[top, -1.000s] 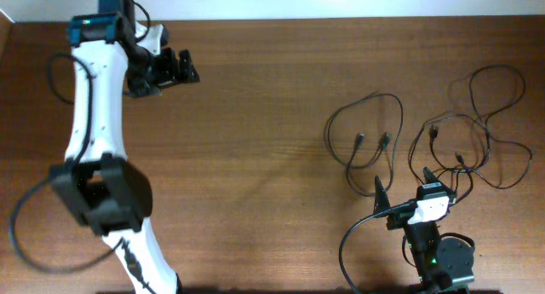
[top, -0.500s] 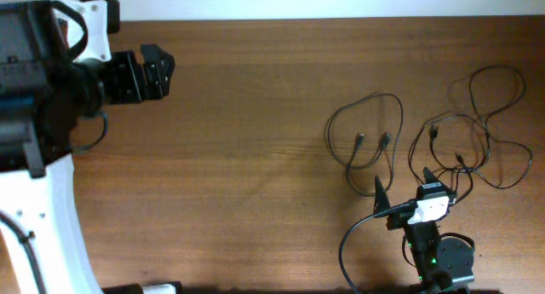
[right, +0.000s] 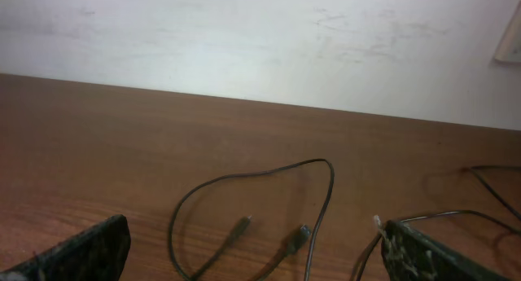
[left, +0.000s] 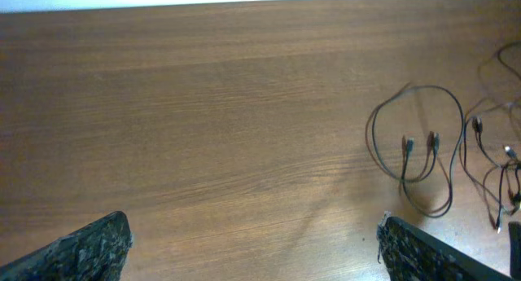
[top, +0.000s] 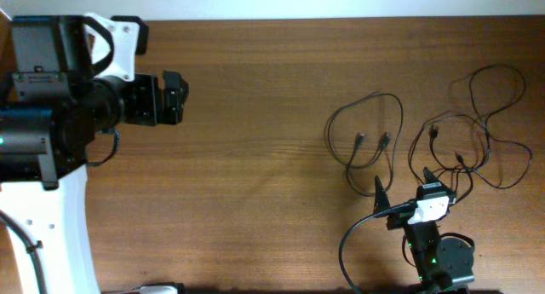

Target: Untangle cables

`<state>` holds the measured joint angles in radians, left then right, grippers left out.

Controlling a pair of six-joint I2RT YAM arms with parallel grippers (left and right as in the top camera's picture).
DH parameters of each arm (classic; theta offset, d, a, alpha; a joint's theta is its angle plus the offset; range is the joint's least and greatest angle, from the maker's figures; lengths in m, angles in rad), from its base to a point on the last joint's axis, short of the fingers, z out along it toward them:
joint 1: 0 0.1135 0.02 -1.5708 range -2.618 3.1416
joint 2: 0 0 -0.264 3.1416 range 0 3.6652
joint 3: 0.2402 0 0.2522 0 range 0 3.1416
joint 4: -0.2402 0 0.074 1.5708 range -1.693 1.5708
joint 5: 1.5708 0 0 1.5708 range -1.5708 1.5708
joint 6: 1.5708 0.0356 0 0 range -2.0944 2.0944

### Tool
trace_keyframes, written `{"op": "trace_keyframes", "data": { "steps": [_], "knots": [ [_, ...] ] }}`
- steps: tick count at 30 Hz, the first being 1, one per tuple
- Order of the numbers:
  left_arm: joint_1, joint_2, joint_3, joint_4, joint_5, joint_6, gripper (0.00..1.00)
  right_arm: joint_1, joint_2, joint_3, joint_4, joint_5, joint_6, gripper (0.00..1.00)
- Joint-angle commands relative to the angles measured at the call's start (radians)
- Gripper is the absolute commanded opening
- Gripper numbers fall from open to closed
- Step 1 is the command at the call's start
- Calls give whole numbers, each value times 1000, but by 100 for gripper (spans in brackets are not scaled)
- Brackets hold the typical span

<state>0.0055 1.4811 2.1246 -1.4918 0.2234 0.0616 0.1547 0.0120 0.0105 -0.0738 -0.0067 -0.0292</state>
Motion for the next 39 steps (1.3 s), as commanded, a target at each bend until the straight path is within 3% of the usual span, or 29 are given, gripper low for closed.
{"op": "trace_keyframes", "data": {
  "steps": [1,6,13,17,25,30,36,39],
  "knots": [
    [-18,-3,-43,22,-11,46,99,-5,-9,-5,-5,-8,3,98],
    [-18,-8,-206,127,-11,45,99,-5,-9,-5,-5,-8,3,98],
    [-18,-92,-673,417,1,45,99,-5,-9,-5,-5,-8,3,98],
    [-18,-158,-980,721,44,45,99,-5,-9,-5,-5,-8,3,98],
    [-19,-341,-1647,1583,208,38,99,-5,-9,-5,-5,-9,3,98],
    [-18,-462,-1932,1884,199,37,99,-5,-9,-5,-5,-8,3,98],
    [-18,-624,-2104,1971,172,37,99,-5,-9,-5,-5,-8,3,98],
    [-18,-686,-2115,1914,134,37,99,-5,-9,-5,-5,-8,3,98]
  ]
}}
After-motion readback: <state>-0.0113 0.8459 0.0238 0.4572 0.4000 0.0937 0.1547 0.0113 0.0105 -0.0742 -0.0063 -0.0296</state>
